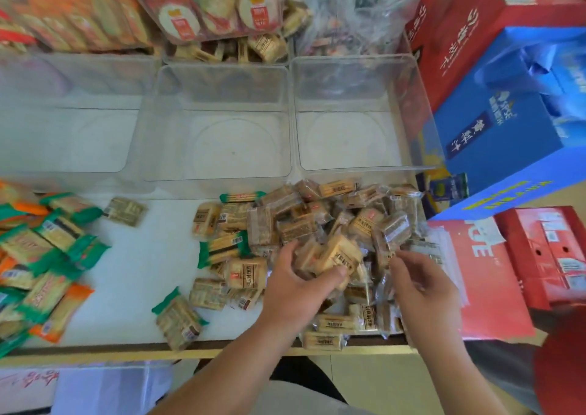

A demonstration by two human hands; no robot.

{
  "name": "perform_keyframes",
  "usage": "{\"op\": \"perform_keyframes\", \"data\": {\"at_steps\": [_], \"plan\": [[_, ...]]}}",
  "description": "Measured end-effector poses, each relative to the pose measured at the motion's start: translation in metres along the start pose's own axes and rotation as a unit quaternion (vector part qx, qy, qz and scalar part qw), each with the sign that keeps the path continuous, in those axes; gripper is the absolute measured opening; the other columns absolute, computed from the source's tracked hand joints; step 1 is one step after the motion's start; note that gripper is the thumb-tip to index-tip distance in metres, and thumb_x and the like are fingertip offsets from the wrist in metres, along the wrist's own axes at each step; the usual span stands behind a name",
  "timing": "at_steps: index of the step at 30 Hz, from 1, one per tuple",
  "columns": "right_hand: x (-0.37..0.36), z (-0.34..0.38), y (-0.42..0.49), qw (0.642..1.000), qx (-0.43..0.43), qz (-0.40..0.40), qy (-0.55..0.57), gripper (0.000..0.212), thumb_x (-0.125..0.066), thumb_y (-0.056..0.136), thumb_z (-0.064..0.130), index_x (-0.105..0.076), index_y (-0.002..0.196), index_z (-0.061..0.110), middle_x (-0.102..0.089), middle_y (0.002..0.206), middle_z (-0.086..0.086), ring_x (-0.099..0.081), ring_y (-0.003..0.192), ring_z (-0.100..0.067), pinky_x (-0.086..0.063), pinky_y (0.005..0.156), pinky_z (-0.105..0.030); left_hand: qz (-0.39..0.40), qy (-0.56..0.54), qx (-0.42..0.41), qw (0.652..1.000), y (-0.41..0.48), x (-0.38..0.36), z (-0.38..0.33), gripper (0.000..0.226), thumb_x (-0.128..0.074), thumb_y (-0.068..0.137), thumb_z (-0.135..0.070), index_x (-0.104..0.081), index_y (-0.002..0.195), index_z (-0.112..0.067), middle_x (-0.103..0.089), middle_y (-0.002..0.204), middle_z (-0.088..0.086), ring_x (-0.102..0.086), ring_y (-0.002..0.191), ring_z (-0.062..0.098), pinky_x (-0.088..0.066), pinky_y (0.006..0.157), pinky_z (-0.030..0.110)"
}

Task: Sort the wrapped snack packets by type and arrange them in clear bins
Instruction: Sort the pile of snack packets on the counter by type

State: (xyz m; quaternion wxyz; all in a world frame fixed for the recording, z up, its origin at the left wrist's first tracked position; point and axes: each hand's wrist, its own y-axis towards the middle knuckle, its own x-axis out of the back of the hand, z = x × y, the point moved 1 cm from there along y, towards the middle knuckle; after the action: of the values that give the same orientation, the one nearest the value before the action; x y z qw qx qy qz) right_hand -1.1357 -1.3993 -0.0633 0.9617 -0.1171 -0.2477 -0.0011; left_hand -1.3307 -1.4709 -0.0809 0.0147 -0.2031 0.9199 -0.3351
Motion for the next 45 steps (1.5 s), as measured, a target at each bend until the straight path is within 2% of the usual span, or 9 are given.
{"op": "perform_keyframes", "data": {"at_steps": [5,10,15,22,29,32,37,41,45], "plan": [[0.000,-0.013,-0.025,0.999,0.016,0.034,-0.008,0.021,-0.069,0.094,0.026,-0.067,0.115,0.029,-0.065,0.107,0.016,-0.062,0.098,0.003,-0.052,0.070,-0.010,0.041,0.195,-0.119,0.973,0.023,-0.036,0.009,0.117,-0.078,0.071,-0.073,-0.011,0.160,-0.041,-0.042,0.153,-0.013,-0.045,0.138,0.010,-0.043,0.115,0.040],[-0.018,-0.017,-0.006,0.986,0.080,0.070,-0.131,0.051,-0.079,0.087,0.035,-0.058,0.133,0.041,-0.051,0.116,0.016,-0.060,0.095,0.005,-0.049,0.067,-0.012,-0.039,0.438,-0.213,0.872,0.033,-0.033,0.017,0.126,-0.056,0.070,-0.088,0.006,0.163,-0.028,-0.029,0.151,0.000,-0.031,0.137,0.022,-0.038,0.115,0.041],[-0.044,-0.025,0.002,0.977,0.101,0.092,-0.167,0.061,-0.084,0.081,0.034,-0.060,0.136,0.025,-0.049,0.121,0.004,-0.059,0.069,-0.003,-0.056,0.068,-0.030,-0.008,0.410,-0.173,0.895,0.024,-0.021,0.027,0.133,-0.077,0.071,-0.066,0.018,0.159,-0.034,-0.017,0.154,0.001,-0.033,0.140,0.023,-0.048,0.107,0.040],[-0.045,-0.046,-0.026,0.972,0.090,0.115,-0.183,0.046,-0.086,0.078,0.020,-0.059,0.114,0.028,-0.043,0.122,0.010,-0.062,0.083,0.004,-0.049,0.062,-0.016,-0.013,0.347,-0.167,0.923,-0.008,0.044,0.069,0.070,-0.072,0.088,-0.046,-0.041,0.150,-0.032,-0.039,0.140,-0.014,-0.052,0.120,0.008,-0.049,0.094,0.025],[-0.039,-0.048,-0.039,0.949,0.134,0.069,-0.275,0.052,-0.086,0.079,0.035,-0.061,0.122,0.020,-0.045,0.139,0.004,-0.065,0.081,-0.013,-0.048,0.046,-0.029,0.029,0.264,-0.092,0.960,-0.011,0.041,0.093,0.048,-0.072,0.092,-0.037,-0.055,0.136,-0.029,-0.053,0.112,-0.018,-0.055,0.095,0.002,-0.049,0.088,0.021],[-0.039,-0.015,-0.055,0.926,0.257,0.018,-0.277,0.035,-0.081,0.082,0.033,-0.068,0.110,0.016,-0.060,0.114,0.003,-0.062,0.075,-0.015,-0.033,0.044,-0.016,-0.012,0.214,-0.077,0.974,-0.015,0.055,0.098,0.035,-0.071,0.092,-0.037,-0.061,0.126,-0.035,-0.061,0.105,-0.017,-0.061,0.089,0.001,-0.047,0.078,0.012],[-0.107,-0.008,-0.084,0.945,0.174,0.235,-0.146,0.010,-0.074,0.089,0.031,-0.072,0.097,0.025,-0.064,0.089,0.020,-0.064,0.080,-0.005,-0.058,0.065,-0.035,-0.161,0.163,-0.047,0.972,-0.026,0.120,0.120,0.018,-0.075,0.090,-0.023,-0.068,0.106,-0.026,-0.068,0.098,-0.010,-0.064,0.083,0.005,-0.054,0.076,0.021],[-0.163,-0.018,-0.092,0.937,0.173,0.251,-0.168,0.025,-0.077,0.088,0.029,-0.070,0.112,0.023,-0.062,0.107,0.016,-0.061,0.094,-0.004,-0.058,0.078,-0.036,-0.291,0.233,0.002,0.928,-0.011,0.187,0.133,0.062,-0.088,0.074,-0.030,-0.058,0.127,-0.019,-0.054,0.121,0.003,-0.058,0.108,0.028,-0.052,0.089,0.038],[-0.204,-0.007,-0.094,0.914,0.274,0.205,-0.217,0.030,-0.081,0.081,0.022,-0.068,0.108,0.020,-0.061,0.105,0.008,-0.064,0.089,-0.017,-0.058,0.061,-0.036,-0.175,0.327,0.103,0.923,0.012,0.211,0.125,0.111,-0.082,0.068,-0.063,-0.029,0.157,-0.022,-0.040,0.146,0.005,-0.043,0.134,0.029,-0.041,0.109,0.042]]}}
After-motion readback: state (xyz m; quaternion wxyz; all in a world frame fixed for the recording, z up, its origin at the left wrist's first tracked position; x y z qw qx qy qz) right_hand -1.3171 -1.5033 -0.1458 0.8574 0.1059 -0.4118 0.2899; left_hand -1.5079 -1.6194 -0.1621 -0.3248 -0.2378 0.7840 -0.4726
